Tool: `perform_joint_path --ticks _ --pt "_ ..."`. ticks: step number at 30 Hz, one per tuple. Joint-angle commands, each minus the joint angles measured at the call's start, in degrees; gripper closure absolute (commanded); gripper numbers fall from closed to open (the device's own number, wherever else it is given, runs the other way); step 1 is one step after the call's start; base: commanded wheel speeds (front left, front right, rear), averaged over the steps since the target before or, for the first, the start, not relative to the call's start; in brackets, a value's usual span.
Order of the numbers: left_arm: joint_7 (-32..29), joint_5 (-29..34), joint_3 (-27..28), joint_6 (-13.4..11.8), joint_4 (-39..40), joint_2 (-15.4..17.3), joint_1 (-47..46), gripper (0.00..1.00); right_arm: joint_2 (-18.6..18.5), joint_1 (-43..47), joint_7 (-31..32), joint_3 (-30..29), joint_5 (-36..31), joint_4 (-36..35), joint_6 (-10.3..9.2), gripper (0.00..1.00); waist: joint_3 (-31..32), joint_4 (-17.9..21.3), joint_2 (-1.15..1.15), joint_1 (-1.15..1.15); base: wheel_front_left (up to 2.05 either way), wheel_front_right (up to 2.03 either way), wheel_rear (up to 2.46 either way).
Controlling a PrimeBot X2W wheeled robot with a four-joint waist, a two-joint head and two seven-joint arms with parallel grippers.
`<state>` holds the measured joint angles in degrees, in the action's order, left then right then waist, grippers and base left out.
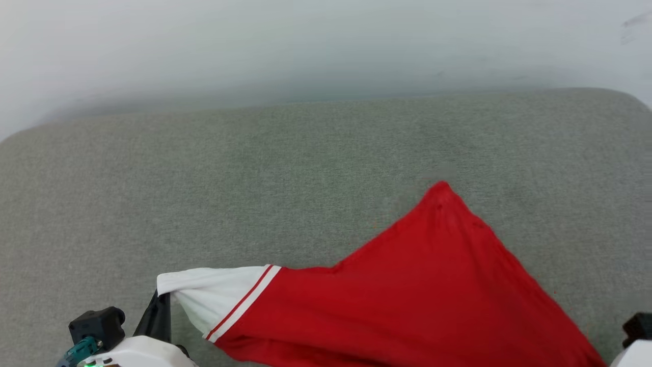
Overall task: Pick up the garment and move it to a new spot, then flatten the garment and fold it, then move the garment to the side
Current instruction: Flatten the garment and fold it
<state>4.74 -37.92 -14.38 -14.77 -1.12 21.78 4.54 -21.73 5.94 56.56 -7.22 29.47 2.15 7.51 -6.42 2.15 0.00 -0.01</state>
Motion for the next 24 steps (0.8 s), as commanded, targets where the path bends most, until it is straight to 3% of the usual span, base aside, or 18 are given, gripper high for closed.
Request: perform_joint_path --ticks 1,2,3,4,5,10,17,21,24 --pt "-0.5 -0.31 0.28 -0.24 -0.12 0.59 0.78 1.0 3.0 3.91 1.0 -1.34 -0.58 -0.85 -0.04 1.0 1.43 1.89 0.0 0.01 0.0 0.0 0.0" --pt "-0.58 -0.44 0.28 -0.29 -0.21 0.66 1.08 1.0 4.41 5.31 1.36 -1.87 -0.76 -1.04 -0.03 1.0 1.73 2.18 0.0 0.01 0.0 0.0 0.0" --pt "-0.76 -0.48 0.28 -0.33 -0.18 0.76 1.2 1.0 5.5 6.28 1.23 -2.39 -0.94 -1.43 -0.03 0.93 1.79 2.42 0.0 0.01 0.0 0.0 0.0" --pt "-0.9 -0.46 0.26 -0.34 -0.17 0.82 1.1 1.0 6.54 6.78 0.7 -2.93 -0.86 -1.78 -0.03 0.6 1.78 2.64 0.0 0.01 0.0 0.0 0.0" --pt "-1.03 -0.51 0.18 -0.33 -0.14 0.86 1.02 1.0 7.44 7.11 -0.01 -3.36 -0.94 -2.13 -0.03 0.0 1.87 2.81 0.0 0.01 0.0 0.0 0.0" --pt "-1.49 -0.36 -0.19 -0.45 0.34 1.12 0.67 1.0 9.67 6.41 -7.05 -5.91 -1.81 -3.7 -0.03 0.0 1.86 3.11 0.0 0.01 0.0 0.0 0.0" --pt "-1.67 0.34 -0.91 -0.47 1.82 1.23 -1.02 1.0 11.41 0.28 -28.58 -9.59 -3.63 -2.87 -0.03 0.0 0.38 2.76 0.0 0.01 0.0 0.0 0.0" --pt "-1.78 1.08 -1.53 -0.29 3.15 1.15 -2.68 1.0 10.7 -4.41 -37.13 -8.24 -2.85 -0.69 -0.03 0.0 -1.27 2.09 0.0 0.01 0.0 0.0 0.0" --pt "-1.75 1.78 -2.21 -0.05 4.37 1.18 -4.44 1.0 9.48 -8.61 -39.63 -5.67 -2.23 0.95 -0.02 0.0 -3.19 1.24 0.0 0.01 0.0 0.0 0.0"
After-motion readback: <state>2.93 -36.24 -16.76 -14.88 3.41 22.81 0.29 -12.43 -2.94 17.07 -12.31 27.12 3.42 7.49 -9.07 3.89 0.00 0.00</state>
